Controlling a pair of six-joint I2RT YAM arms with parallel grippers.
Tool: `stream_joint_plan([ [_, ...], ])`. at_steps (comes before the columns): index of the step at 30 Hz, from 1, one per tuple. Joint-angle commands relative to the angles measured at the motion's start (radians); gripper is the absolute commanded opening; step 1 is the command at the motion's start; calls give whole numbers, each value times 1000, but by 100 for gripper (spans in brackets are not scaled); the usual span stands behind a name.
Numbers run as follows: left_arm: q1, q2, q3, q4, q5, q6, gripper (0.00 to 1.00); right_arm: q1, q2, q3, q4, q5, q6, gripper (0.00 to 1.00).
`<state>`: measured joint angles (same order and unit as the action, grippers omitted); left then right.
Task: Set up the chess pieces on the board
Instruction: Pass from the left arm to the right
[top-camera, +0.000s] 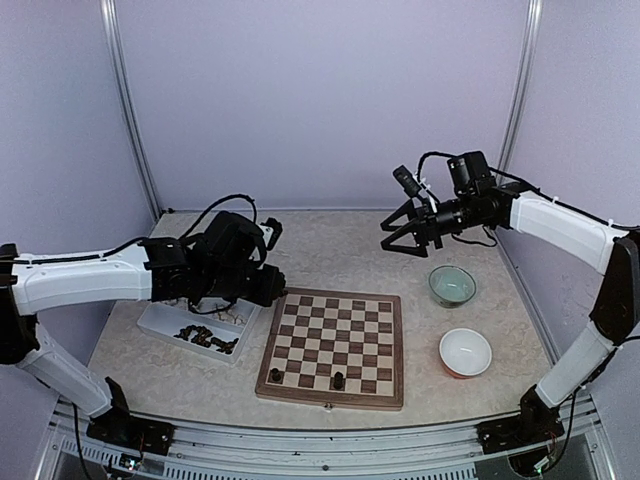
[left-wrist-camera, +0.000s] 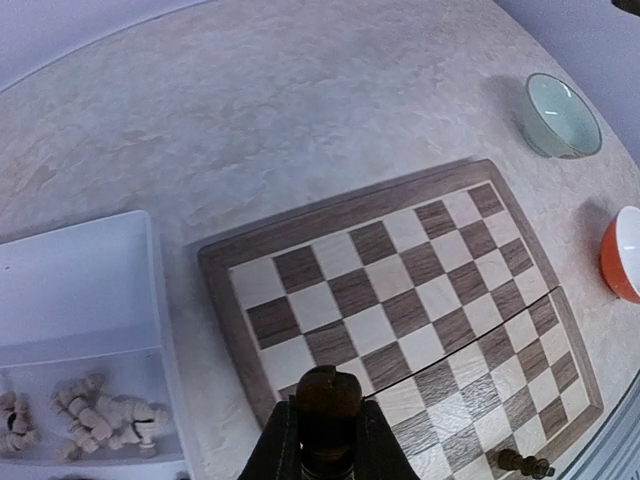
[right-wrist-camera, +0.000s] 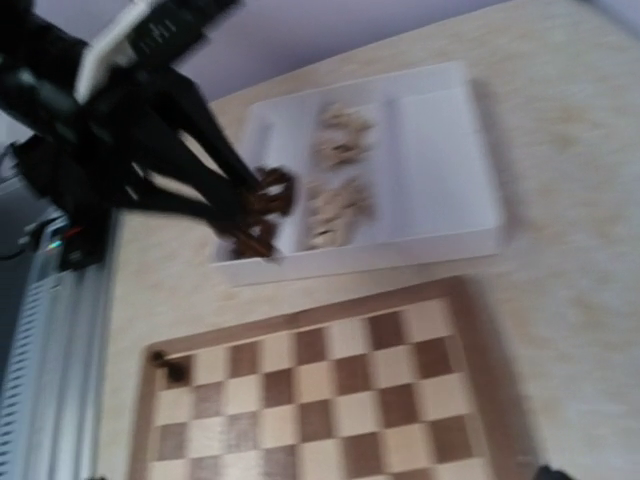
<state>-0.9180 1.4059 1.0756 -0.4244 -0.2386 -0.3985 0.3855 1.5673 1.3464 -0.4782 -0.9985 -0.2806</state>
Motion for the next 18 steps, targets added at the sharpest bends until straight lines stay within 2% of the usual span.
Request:
stream_joint_plan([
  [1, -86, 93, -20, 211, 17, 22, 14, 57, 12, -50, -22, -22, 28, 91],
  [4, -128, 134, -24, 291, 22, 11, 14, 68, 1, -109, 17, -29, 49, 90],
  [10, -176, 143, 40, 369, 39, 12, 14, 68, 17, -170, 117, -155, 160, 86],
  [14, -186, 130, 107, 381, 48, 25, 14, 68, 61, -190, 231, -265, 312, 83],
  [18, -189, 122, 153, 393, 75, 29, 15, 71, 100, -220, 428, -397, 534, 80],
])
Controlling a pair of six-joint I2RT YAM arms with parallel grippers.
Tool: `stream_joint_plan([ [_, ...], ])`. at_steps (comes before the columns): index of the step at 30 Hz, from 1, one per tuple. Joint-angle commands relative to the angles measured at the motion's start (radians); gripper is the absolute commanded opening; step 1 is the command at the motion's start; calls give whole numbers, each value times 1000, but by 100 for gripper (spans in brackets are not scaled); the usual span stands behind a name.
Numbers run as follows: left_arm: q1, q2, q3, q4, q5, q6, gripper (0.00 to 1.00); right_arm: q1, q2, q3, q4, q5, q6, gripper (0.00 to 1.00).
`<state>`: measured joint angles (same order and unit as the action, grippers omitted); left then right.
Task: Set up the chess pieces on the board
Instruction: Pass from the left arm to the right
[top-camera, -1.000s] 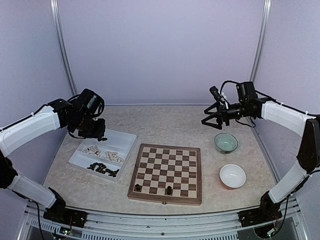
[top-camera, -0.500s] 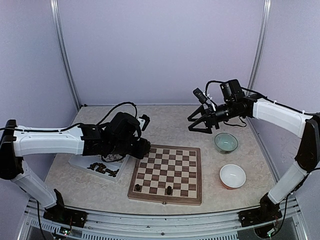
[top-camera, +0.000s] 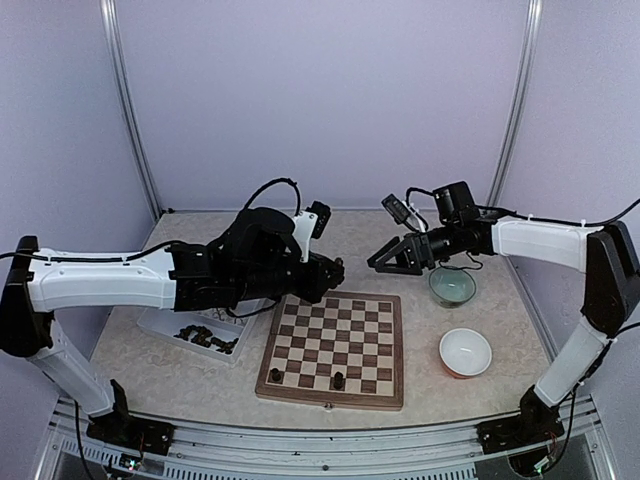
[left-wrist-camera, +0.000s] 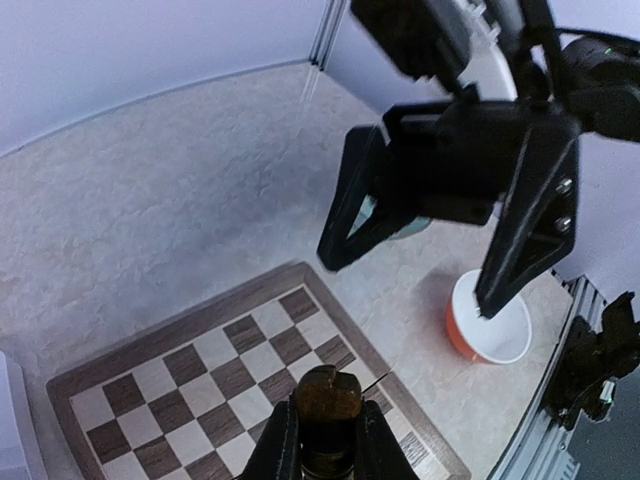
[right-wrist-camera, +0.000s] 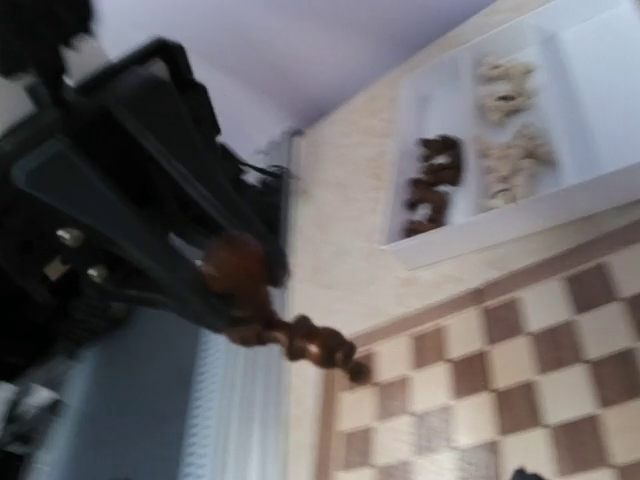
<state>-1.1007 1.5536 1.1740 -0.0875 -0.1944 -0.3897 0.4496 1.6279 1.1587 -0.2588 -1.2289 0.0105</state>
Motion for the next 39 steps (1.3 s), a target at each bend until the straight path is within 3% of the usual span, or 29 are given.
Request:
stream_joint_plan([
  [1, -7, -26, 64, 59, 36, 20, 15, 10, 47, -33, 241, -180, 277, 80],
  [8, -17, -3, 108, 62, 45, 23, 15, 31, 70, -79, 535, -256, 546, 80],
  [20, -26, 23, 133, 81, 81, 25, 15, 79, 113, -75, 636, -263, 652, 79],
  [25, -27, 34, 136, 80, 84, 28, 15, 95, 124, -95, 798, -293, 769, 77],
  [31, -27, 52, 135, 93, 86, 30, 15, 101, 114, -135, 979, -314, 897, 70],
  [39, -21, 60, 129, 107, 75, 35, 15, 101, 84, -154, 980, -317, 891, 52],
])
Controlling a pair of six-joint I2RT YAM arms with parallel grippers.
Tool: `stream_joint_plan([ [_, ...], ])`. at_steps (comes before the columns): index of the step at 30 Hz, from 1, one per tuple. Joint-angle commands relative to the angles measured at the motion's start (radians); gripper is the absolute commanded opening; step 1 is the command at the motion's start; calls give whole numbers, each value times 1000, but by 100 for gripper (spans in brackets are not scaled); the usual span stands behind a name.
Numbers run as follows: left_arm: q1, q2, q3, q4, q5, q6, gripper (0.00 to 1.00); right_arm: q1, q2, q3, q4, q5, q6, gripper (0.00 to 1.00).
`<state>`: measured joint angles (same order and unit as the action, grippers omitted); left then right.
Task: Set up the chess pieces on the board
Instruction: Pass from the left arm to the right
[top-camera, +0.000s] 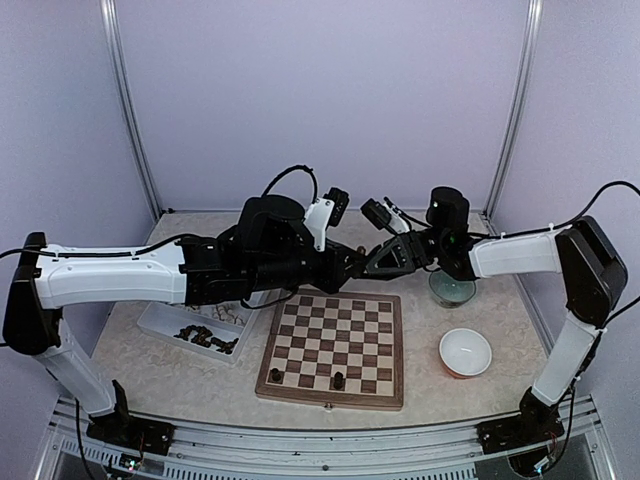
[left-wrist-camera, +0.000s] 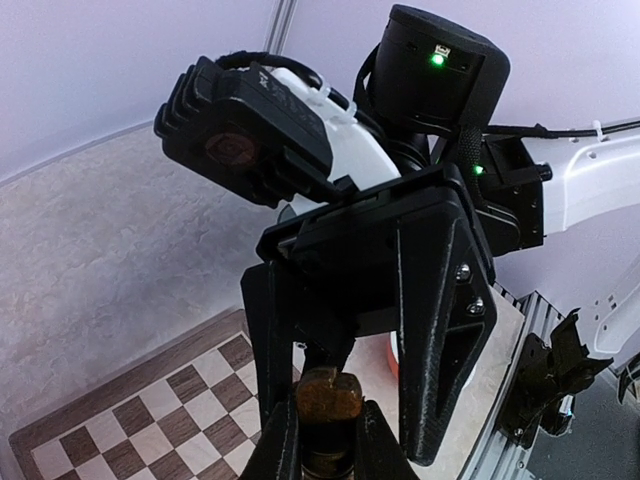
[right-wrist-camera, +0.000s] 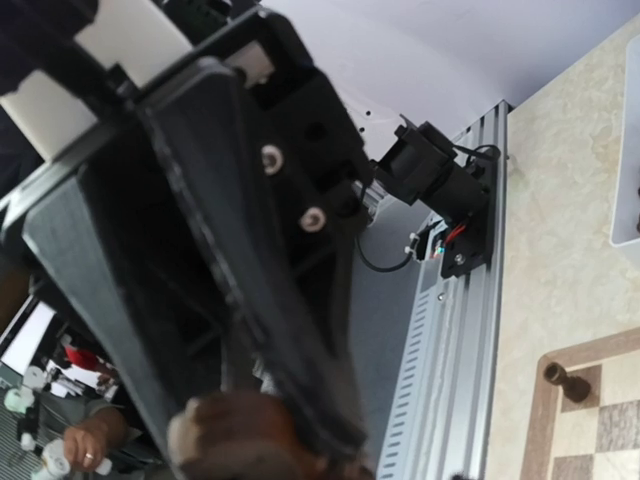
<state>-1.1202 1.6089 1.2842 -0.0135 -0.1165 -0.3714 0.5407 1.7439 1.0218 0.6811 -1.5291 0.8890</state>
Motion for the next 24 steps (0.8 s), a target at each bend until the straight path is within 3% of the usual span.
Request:
stream_joint_plan([
  [1, -1, 4, 18, 33, -6, 18, 15, 10, -34, -18, 32, -16, 7, 50],
  [17, 4, -14, -13, 33, -21, 6, 15, 0, -36, 4, -92, 14, -101, 19],
  [20, 5, -16, -14, 32, -21, 5, 15, -10, -34, 27, -190, 28, -181, 14],
  [24, 6, -44, 0, -12, -39, 21, 15, -22, -55, 95, -498, 99, -455, 7],
])
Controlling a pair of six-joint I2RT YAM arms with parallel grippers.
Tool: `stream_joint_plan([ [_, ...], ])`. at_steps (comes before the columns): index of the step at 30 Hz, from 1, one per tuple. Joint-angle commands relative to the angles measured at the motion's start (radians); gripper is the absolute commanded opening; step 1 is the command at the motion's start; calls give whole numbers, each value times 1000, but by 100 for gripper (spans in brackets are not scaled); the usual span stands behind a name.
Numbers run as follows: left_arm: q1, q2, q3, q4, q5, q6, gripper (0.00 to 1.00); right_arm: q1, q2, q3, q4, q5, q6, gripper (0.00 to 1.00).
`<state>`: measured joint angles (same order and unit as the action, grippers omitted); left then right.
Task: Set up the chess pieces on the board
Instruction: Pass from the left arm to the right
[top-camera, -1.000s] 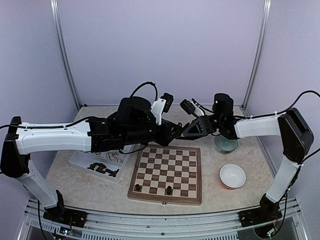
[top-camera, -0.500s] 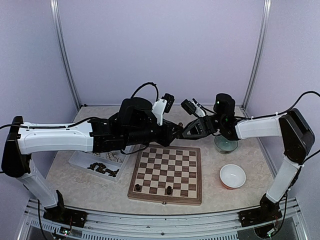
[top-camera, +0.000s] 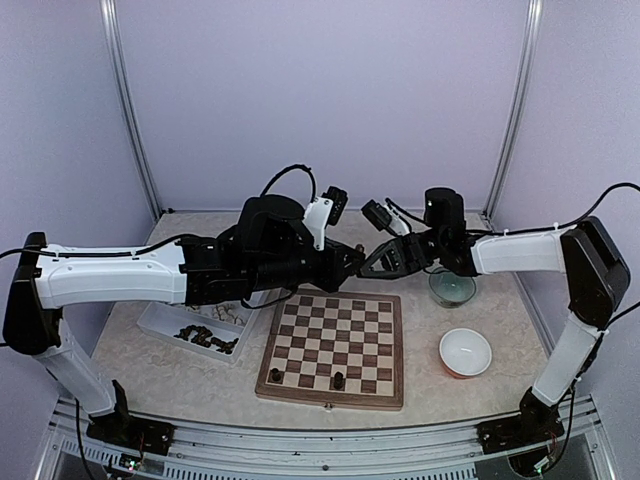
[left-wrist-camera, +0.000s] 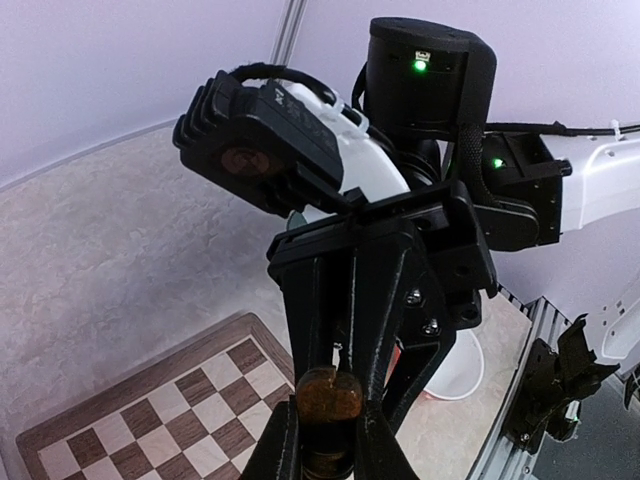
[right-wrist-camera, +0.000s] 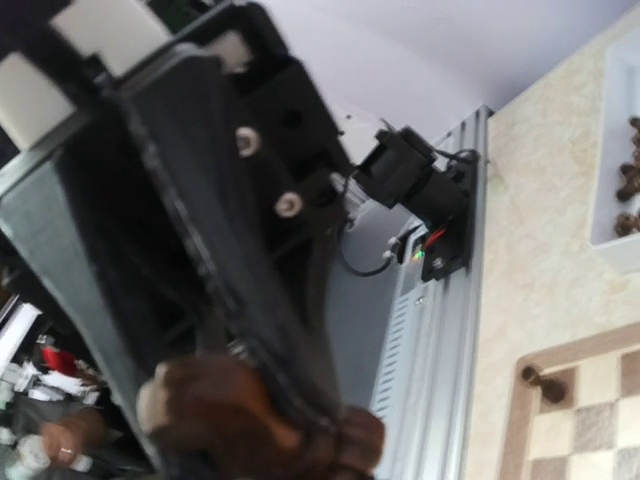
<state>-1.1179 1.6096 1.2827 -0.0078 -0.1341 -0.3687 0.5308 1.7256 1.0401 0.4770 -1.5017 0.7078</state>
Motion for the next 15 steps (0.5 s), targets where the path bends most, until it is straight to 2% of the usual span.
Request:
stream_joint_plan([
  [1, 7, -62, 7, -36, -28, 26, 15, -12, -46, 100, -391, 103, -354, 5],
  [6, 32, -140, 33, -155, -52, 58, 15, -11, -82, 245, -876, 338, -792, 2],
  [11, 138, -221, 68, -289, -52, 76, 16, 6, -130, 354, -1151, 565, -1098, 2],
  [15, 237, -253, 103, -358, -53, 95, 18, 71, -165, 396, -1324, 755, -1282, 2],
])
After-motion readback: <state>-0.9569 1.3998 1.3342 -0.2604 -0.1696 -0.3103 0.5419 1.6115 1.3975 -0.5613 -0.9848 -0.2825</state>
